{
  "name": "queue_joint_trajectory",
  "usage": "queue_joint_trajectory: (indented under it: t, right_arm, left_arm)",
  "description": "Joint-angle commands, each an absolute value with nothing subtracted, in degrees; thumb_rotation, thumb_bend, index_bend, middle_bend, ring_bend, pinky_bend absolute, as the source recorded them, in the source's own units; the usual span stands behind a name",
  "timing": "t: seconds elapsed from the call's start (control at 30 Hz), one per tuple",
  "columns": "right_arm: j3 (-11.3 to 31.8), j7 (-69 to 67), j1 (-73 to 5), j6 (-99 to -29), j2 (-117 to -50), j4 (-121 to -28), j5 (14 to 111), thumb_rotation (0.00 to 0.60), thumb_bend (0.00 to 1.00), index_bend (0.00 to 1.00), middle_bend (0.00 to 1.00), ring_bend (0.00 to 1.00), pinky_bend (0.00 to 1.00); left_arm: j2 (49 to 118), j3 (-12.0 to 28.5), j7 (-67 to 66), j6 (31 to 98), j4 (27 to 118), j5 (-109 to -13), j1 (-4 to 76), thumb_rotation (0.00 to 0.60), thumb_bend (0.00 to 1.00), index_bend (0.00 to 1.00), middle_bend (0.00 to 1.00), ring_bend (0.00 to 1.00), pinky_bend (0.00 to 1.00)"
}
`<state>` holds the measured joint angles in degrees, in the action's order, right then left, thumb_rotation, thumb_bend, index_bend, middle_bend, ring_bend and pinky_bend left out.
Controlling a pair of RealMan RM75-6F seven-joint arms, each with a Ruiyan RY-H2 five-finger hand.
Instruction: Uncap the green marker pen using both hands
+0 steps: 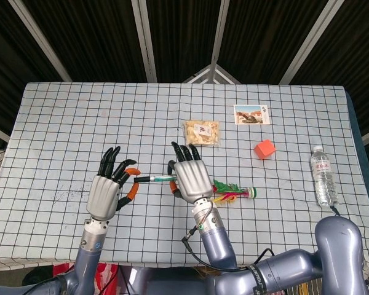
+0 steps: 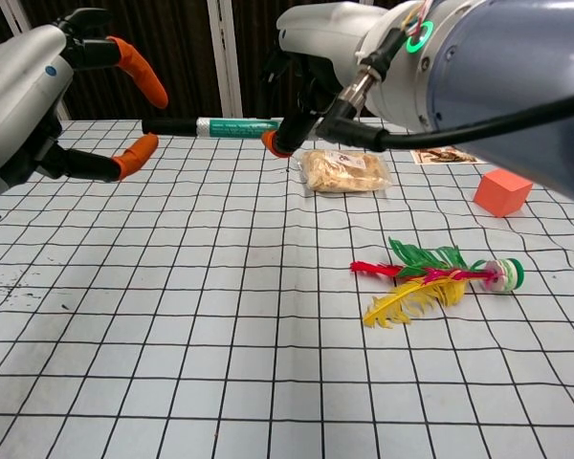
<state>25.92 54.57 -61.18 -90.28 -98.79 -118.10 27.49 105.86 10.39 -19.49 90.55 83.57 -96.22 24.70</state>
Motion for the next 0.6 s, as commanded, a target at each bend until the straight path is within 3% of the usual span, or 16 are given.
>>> queue_joint_trajectory:
  t: [0.03,0.6]
  right_arm:
    - [25.95,54.48,-61.15,-90.34,-98.77,-118.09,27.58,0.6,0.44,0.67,0.06,0.1,0.0]
    - [25.57,53.78,-60.68,-90.04,-98.46,-117.9,27.96,0.6,0.44,0.68,0.06,0.1,0.0]
  left_arm:
    - [105.98,10.36,-19.37,90.7,83.43,-96.46,24.8,0.6,0.49,0.49,0.32,0.0,0.0]
    - [107.15,10.83,-19.1,91.01,81.41,-95.69,24.97,0.6,0.49,0.5,0.32,0.0,0.0]
